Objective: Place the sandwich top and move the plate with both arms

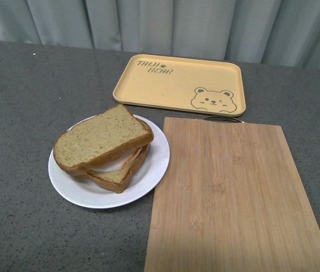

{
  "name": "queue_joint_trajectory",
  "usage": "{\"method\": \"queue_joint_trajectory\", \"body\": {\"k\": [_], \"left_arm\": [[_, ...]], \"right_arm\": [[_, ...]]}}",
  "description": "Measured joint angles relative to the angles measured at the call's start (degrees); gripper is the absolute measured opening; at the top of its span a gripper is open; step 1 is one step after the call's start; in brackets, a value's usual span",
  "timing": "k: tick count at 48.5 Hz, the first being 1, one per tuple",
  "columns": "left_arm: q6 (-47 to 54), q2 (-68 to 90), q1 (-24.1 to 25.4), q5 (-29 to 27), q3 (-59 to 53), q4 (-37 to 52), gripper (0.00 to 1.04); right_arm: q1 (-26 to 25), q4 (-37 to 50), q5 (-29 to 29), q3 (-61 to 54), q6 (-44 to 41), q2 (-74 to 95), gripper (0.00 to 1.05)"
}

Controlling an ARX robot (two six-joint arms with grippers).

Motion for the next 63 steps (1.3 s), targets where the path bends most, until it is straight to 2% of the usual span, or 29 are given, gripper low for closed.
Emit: {"method": "queue_joint_trajectory", "body": {"k": [21, 25, 31, 40, 50, 57, 60, 63], "left_arm": [[0.0, 0.0, 0.0, 0.0, 0.0, 0.0, 0.98], [0.0, 0.0, 0.0, 0.0, 0.0, 0.0, 0.98], [0.0, 0.0, 0.0, 0.0, 0.0, 0.0, 0.98], [0.0, 0.0, 0.0, 0.0, 0.0, 0.0, 0.98], [0.0, 0.0, 0.0, 0.0, 0.0, 0.0, 0.98], [0.0, 0.0, 0.0, 0.0, 0.0, 0.0, 0.98], [-0.1, 0.1, 0.0, -0.1, 0.0, -0.1, 0.98], [-3.6, 3.5, -0.8, -1.7, 2.3, -6.7, 0.98]], "right_arm": [[0.0, -8.1, 0.0, 0.0, 0.0, -8.2, 0.01], [0.0, -17.1, 0.0, 0.0, 0.0, -15.1, 0.01], [0.0, -18.3, 0.0, 0.0, -0.1, -18.0, 0.01], [0.0, -18.4, 0.0, 0.0, -0.1, -18.1, 0.28], [0.0, -18.4, 0.0, 0.0, -0.1, -18.1, 0.73], [0.0, -18.4, 0.0, 0.0, 0.0, -18.1, 0.96], [0.0, -18.4, 0.0, 0.0, 0.0, -18.1, 0.96], [0.0, -18.4, 0.0, 0.0, 0.0, -18.1, 0.95]]}}
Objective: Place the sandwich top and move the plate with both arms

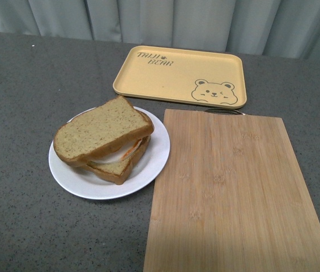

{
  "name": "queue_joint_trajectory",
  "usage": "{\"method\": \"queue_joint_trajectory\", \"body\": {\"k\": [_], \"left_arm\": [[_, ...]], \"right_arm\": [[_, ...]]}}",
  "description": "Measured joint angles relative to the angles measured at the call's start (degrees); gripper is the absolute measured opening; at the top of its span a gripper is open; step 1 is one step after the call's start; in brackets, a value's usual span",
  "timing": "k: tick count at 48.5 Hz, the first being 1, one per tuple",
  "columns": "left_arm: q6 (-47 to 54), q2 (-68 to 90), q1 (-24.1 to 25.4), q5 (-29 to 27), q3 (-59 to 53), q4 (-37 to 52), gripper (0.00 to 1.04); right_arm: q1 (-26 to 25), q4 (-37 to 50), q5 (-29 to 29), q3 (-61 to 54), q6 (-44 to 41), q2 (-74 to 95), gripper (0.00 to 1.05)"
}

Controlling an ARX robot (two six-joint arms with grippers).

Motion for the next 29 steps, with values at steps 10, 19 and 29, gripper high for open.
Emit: {"method": "queue_joint_trajectory", "body": {"k": [10, 19, 29], "left_arm": [[-12.3, 19.8, -1.5, 0.1, 1.6, 4.7, 0.98], [-26.2, 47.3, -2.8, 7.3, 4.1, 21.1, 0.98], [-37.3, 72.0, -5.0, 11.4, 6.4, 33.3, 0.98]], "right_arm": [[0.0, 0.0, 0.0, 0.0, 0.0, 0.0, 0.95], [0.0, 0.0, 0.0, 0.0, 0.0, 0.0, 0.95], [0.0, 0.0, 0.0, 0.0, 0.0, 0.0, 0.95]]}}
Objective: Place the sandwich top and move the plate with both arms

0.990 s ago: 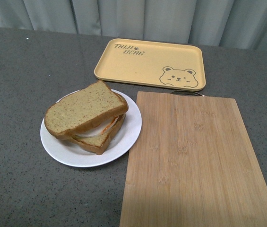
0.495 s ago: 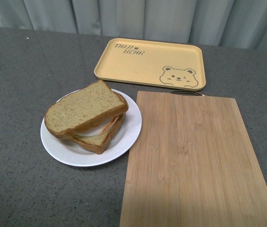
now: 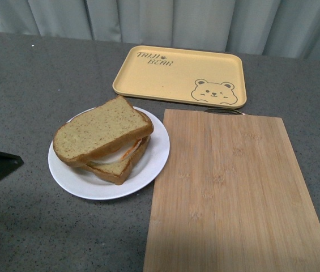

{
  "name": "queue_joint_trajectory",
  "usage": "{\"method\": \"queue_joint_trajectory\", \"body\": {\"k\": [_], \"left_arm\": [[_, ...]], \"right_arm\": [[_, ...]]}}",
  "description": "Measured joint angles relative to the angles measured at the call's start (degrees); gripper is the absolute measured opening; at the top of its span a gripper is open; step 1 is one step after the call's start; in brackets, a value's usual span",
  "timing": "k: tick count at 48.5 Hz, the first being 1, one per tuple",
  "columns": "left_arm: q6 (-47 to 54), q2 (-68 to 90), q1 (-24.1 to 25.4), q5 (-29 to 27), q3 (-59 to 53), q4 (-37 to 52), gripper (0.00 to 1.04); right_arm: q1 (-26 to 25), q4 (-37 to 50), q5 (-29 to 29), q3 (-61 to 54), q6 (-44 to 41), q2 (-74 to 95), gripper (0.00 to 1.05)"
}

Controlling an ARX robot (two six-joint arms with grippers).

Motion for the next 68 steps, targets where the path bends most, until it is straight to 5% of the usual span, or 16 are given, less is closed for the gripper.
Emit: {"method": "queue_joint_trajectory", "body": {"k": [39, 59, 68], "left_arm": [[-8.9, 34.7, -5.5, 0.2, 17.4, 5.3, 0.98], [-12.3, 40.7, -5.6, 1.6, 23.4, 3.7, 0.28], [-15.4, 40.1, -4.7, 4.0, 23.5, 5.4, 0.09]], "right_arm": [[0.0, 0.0, 0.0, 0.0, 0.0, 0.0, 0.95], [0.0, 0.0, 0.0, 0.0, 0.0, 0.0, 0.95], [0.0, 0.0, 0.0, 0.0, 0.0, 0.0, 0.95]]}}
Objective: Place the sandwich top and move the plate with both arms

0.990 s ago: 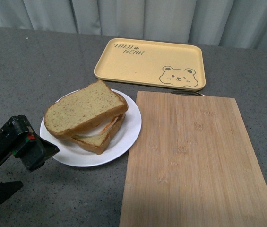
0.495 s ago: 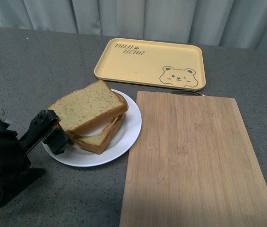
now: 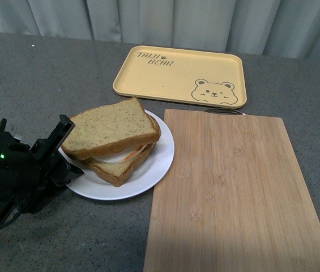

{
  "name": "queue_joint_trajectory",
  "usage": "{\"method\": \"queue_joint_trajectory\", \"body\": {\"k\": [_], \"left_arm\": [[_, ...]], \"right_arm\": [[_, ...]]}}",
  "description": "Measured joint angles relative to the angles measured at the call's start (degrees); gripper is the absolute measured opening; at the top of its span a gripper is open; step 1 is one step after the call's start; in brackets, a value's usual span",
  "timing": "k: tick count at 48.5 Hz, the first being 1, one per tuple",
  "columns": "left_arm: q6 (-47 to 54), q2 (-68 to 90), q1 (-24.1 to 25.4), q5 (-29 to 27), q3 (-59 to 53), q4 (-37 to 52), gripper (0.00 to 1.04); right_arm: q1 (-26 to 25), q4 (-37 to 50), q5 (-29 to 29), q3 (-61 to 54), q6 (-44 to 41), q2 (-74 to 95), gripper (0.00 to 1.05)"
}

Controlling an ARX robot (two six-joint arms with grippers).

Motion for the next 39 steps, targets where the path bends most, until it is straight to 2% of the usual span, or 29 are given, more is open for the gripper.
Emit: {"method": "queue_joint_trajectory", "body": {"k": [3, 9, 15, 24, 33, 39], "left_arm": [[-0.4, -0.4, 0.1, 1.0, -0.3, 1.2, 0.05], [-1.6, -0.6, 0.5, 2.4, -1.5, 4.0, 0.05], [-6.0, -0.7, 1.2, 5.8, -4.0, 11.2, 0.04], [-9.6, -1.3, 1.0, 7.7, -5.8, 18.3, 0.04], [-12.1, -2.0, -1.0, 7.9, -0.5, 16.9, 0.04], [-13.8, 0.4, -3.3, 6.2, 8.9, 12.8, 0.04]], "right_arm": [[0.0, 0.0, 0.0, 0.0, 0.0, 0.0, 0.95], [0.0, 0.0, 0.0, 0.0, 0.0, 0.0, 0.95], [0.0, 0.0, 0.0, 0.0, 0.0, 0.0, 0.95], [0.0, 0.0, 0.0, 0.0, 0.0, 0.0, 0.95], [0.0, 0.0, 0.0, 0.0, 0.0, 0.0, 0.95], [0.0, 0.0, 0.0, 0.0, 0.0, 0.0, 0.95]]}}
